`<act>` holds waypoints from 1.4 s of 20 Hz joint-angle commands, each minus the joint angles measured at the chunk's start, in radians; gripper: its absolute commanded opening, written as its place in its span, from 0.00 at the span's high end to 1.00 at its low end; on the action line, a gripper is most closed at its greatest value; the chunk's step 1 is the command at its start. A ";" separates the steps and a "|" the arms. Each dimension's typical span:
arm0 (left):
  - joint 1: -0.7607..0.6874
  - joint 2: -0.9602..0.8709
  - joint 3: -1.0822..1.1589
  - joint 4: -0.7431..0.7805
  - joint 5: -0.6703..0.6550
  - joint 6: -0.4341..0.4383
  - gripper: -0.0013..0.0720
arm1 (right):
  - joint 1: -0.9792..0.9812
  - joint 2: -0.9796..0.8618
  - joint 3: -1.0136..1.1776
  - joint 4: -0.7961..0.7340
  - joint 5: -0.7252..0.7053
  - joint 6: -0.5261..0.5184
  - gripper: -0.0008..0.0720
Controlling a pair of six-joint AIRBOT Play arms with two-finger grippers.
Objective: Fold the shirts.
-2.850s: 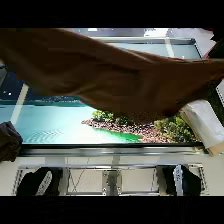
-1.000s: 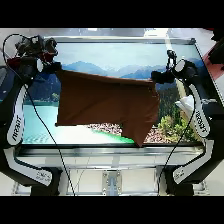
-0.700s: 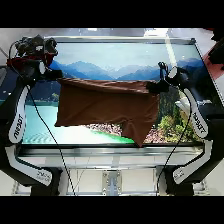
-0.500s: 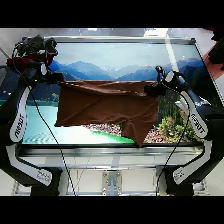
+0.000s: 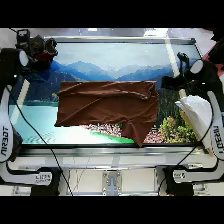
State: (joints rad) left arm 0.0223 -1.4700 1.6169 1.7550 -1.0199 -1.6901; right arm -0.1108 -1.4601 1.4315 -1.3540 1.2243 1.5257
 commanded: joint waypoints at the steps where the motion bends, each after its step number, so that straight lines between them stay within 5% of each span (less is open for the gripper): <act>1: 0.031 0.101 -0.076 -0.001 -0.045 0.038 0.59 | -0.061 0.162 -0.243 0.080 0.082 0.003 0.44; 7: 0.058 0.180 -0.262 -0.085 -0.021 0.038 0.59 | -0.049 0.263 -0.848 0.497 -0.220 -0.065 0.40; 14: 0.058 0.180 -0.262 -0.192 -0.002 0.073 0.59 | 0.082 0.263 -0.977 0.547 -0.380 -0.049 0.40; 15: 0.058 0.180 -0.262 -0.192 -0.007 0.073 0.59 | 0.093 0.263 -0.977 0.575 -0.400 -0.049 0.42; 16: 0.058 0.180 -0.262 -0.192 -0.013 0.073 0.59 | 0.100 0.263 -0.977 0.602 -0.413 -0.053 0.62; 17: 0.058 0.180 -0.262 -0.192 -0.022 0.076 0.59 | 0.100 0.264 -0.976 0.639 -0.415 -0.089 0.96; 21: 0.067 0.180 -0.262 -0.188 -0.017 0.080 0.60 | 0.091 0.334 -0.933 0.681 -0.382 -0.142 0.95; 28: 0.212 0.282 -0.569 -0.229 -0.052 -0.100 0.60 | -0.043 0.612 -0.763 0.597 -0.283 -0.109 0.95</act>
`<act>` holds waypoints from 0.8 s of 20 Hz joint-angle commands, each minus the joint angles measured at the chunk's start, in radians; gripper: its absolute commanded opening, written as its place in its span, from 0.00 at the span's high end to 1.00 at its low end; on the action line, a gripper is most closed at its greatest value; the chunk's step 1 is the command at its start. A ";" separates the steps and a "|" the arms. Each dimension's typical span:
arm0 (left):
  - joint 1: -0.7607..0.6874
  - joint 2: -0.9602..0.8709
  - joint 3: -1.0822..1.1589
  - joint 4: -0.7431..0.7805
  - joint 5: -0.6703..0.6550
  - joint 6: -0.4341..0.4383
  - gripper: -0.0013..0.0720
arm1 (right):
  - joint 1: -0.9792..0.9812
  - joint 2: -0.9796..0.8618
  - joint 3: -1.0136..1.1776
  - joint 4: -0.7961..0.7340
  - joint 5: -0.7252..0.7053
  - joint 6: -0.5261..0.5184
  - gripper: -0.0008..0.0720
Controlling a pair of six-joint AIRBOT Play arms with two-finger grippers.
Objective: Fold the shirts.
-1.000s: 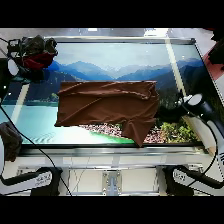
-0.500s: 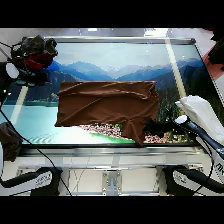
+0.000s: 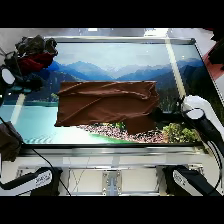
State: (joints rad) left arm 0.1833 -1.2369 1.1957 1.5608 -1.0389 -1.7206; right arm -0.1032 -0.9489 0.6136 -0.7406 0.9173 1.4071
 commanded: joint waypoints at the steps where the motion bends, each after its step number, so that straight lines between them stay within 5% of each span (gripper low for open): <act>1: 0.062 0.082 -0.237 -0.066 -0.034 -0.084 0.60 | -0.068 0.129 0.066 -0.020 0.029 0.010 0.95; 5: 0.074 0.215 -0.554 -0.251 -0.008 -0.151 0.61 | -0.086 0.166 0.072 -0.039 0.064 0.010 0.95; 9: 0.072 0.242 -0.728 -0.576 -0.079 -0.022 0.61 | -0.086 0.166 0.072 -0.042 0.065 0.009 0.95; 16: 0.072 0.242 -0.770 -0.632 0.078 -0.037 0.61 | -0.086 0.166 0.072 -0.038 0.084 0.009 0.95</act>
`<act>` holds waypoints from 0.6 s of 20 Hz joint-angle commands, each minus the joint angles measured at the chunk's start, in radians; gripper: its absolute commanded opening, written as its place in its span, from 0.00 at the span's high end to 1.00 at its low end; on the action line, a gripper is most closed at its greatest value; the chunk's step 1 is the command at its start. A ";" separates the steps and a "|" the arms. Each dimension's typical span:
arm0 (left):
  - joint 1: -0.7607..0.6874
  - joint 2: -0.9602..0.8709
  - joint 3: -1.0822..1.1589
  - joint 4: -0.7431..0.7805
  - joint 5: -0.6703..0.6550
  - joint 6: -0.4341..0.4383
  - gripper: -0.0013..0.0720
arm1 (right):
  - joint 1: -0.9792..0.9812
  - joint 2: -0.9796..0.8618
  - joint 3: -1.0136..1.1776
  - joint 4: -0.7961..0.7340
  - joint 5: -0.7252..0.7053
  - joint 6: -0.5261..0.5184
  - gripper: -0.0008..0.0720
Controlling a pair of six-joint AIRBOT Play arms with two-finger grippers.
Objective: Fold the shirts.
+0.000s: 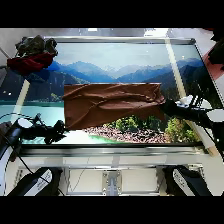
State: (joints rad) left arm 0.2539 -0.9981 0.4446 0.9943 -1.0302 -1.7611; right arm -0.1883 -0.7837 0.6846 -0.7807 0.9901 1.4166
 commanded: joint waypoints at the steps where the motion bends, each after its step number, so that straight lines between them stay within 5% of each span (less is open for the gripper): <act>1: 0.001 0.003 -0.019 -0.106 0.071 0.008 0.61 | -0.001 0.001 0.001 0.002 0.012 -0.001 0.95; 4: 0.001 0.003 -0.019 -0.163 0.089 0.063 0.61 | -0.001 0.001 0.001 0.003 0.011 -0.001 0.95; 11: 0.001 0.001 -0.021 -0.119 0.120 0.038 0.59 | -0.001 0.001 0.001 0.011 0.009 -0.001 0.95; 12: 0.001 0.001 -0.021 -0.116 0.120 0.037 0.48 | -0.001 0.001 0.001 0.011 0.010 -0.001 0.95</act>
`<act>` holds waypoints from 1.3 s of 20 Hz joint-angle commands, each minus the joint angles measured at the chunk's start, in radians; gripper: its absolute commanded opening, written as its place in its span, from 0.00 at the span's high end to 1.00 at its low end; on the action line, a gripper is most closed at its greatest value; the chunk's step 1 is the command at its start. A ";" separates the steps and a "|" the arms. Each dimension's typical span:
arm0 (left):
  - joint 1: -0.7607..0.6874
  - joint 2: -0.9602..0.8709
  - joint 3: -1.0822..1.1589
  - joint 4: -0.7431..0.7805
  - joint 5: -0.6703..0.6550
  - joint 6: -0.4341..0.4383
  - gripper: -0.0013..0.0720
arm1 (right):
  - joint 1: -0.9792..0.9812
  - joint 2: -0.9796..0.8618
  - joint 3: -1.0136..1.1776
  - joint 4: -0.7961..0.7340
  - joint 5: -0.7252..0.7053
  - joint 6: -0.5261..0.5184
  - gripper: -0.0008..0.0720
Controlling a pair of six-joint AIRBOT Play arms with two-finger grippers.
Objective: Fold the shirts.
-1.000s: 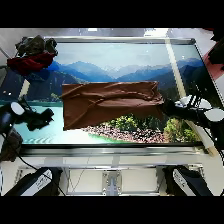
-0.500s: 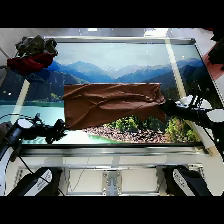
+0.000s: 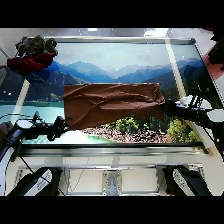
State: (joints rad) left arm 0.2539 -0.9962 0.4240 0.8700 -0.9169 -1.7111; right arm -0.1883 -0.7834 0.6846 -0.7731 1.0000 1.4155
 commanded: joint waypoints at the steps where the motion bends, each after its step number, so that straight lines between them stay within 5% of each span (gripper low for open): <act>1: 0.001 -0.001 -0.001 0.009 0.006 -0.012 0.31 | -0.001 0.001 0.001 0.004 -0.001 -0.002 0.95; 6: 0.001 -0.006 -0.001 0.013 0.051 -0.064 0.26 | -0.001 0.001 0.001 0.011 -0.004 -0.003 0.95; 9: 0.001 -0.032 -0.001 0.009 0.081 -0.116 0.35 | -0.001 0.001 0.001 0.012 -0.004 -0.007 0.95; 10: 0.001 -0.035 -0.001 0.006 0.083 -0.121 0.46 | -0.001 0.001 0.001 0.014 -0.004 -0.007 0.95; 12: 0.001 -0.037 0.000 -0.008 0.085 -0.120 0.97 | -0.001 0.001 0.001 0.029 -0.008 -0.022 0.95; 14: 0.002 -0.036 0.001 -0.069 0.088 -0.082 0.97 | -0.001 0.002 0.001 0.043 -0.010 -0.027 0.95; 20: 0.003 0.016 0.169 -0.594 0.194 0.336 0.97 | -0.015 0.054 0.001 -0.002 0.080 0.052 0.95; 22: 0.003 0.017 0.293 -0.542 0.240 0.375 0.97 | -0.039 0.054 0.003 -0.033 0.094 0.055 0.95; 26: 0.000 0.017 0.507 -0.295 0.266 0.302 0.97 | -0.045 0.053 0.077 -0.244 0.088 0.113 0.95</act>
State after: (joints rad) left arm 0.2550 -0.9829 0.7982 0.4530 -0.6868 -1.4052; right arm -0.2260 -0.7326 0.7181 -0.8658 1.0782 1.4784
